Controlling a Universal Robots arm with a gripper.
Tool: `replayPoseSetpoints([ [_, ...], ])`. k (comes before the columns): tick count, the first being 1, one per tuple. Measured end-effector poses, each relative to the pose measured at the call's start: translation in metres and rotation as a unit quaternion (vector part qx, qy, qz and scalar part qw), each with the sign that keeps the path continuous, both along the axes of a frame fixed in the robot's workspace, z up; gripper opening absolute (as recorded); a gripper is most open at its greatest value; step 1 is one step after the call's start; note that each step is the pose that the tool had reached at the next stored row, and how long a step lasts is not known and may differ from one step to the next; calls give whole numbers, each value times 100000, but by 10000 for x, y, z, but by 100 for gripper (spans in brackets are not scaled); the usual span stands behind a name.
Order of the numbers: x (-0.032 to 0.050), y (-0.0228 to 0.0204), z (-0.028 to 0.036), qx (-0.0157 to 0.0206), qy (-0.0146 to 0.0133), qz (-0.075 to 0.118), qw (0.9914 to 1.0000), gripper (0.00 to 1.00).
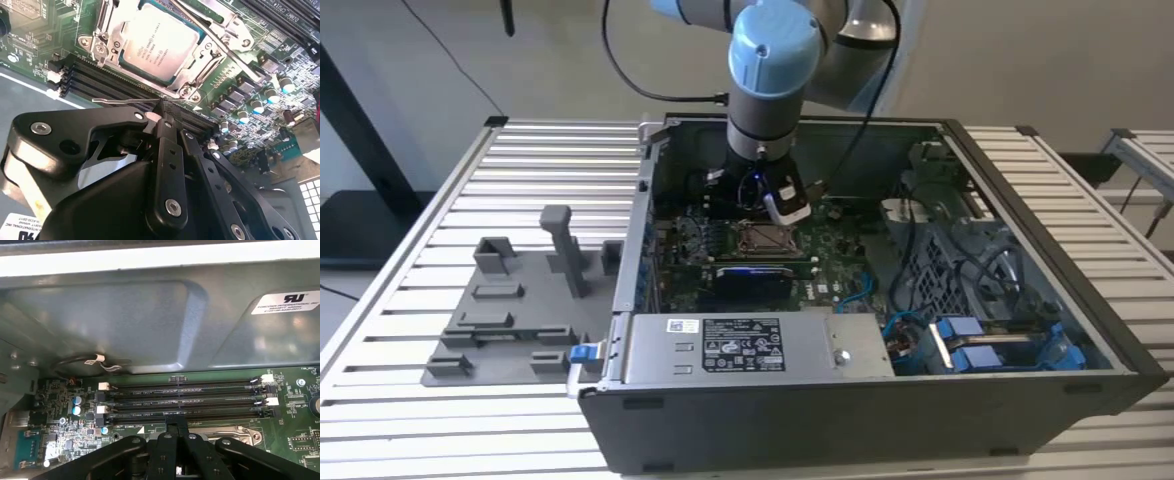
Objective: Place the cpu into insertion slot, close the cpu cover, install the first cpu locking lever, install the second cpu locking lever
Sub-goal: 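Install the first cpu locking lever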
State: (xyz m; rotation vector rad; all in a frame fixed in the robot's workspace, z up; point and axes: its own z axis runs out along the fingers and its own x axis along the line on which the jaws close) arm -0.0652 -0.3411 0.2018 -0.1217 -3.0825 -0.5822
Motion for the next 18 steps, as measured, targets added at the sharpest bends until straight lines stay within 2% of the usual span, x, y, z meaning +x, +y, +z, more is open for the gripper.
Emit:
replayPoseSetpoints([
  [18, 69, 15, -38, 5, -1, 3, 100000, 11],
])
